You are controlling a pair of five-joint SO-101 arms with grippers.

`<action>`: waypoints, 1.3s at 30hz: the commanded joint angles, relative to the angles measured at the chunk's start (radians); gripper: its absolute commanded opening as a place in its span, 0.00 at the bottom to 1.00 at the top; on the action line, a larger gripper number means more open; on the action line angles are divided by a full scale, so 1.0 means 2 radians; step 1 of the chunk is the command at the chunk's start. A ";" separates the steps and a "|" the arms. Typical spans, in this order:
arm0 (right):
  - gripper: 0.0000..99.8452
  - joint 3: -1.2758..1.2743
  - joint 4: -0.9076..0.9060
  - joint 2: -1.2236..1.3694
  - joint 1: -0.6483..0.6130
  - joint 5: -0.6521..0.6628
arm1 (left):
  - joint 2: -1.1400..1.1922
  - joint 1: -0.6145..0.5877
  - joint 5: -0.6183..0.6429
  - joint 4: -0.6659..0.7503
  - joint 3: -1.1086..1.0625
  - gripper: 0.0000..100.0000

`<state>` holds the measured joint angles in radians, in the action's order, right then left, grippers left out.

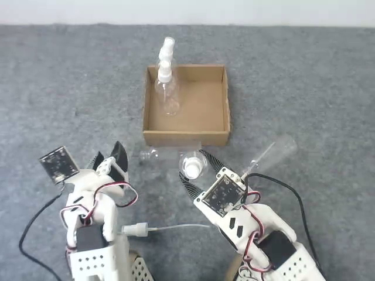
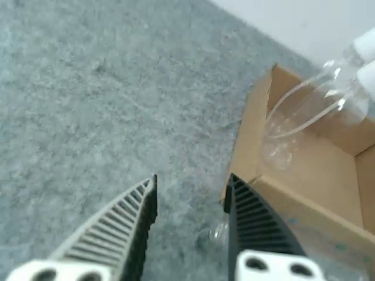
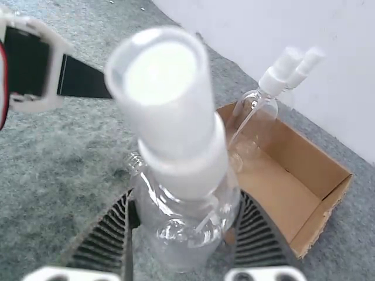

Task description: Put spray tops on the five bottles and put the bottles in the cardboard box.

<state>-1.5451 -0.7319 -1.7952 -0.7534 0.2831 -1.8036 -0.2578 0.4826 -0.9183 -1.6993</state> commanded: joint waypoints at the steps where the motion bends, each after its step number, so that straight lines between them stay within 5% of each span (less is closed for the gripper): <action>1: 0.01 0.006 -0.006 -0.004 -0.005 0.003 | -0.003 -0.003 -0.011 -0.040 0.007 0.18; 17: 0.01 0.006 -0.006 -0.003 -0.006 0.003 | -0.003 -0.003 -0.009 -0.172 0.007 0.19; 39: 0.01 0.068 -0.018 0.000 -0.005 0.006 | -0.003 -0.002 -0.009 -0.171 0.007 0.19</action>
<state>-1.5221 -0.7672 -1.7952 -0.7534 0.2831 -1.8036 -0.2578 0.4687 -1.2574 -1.6993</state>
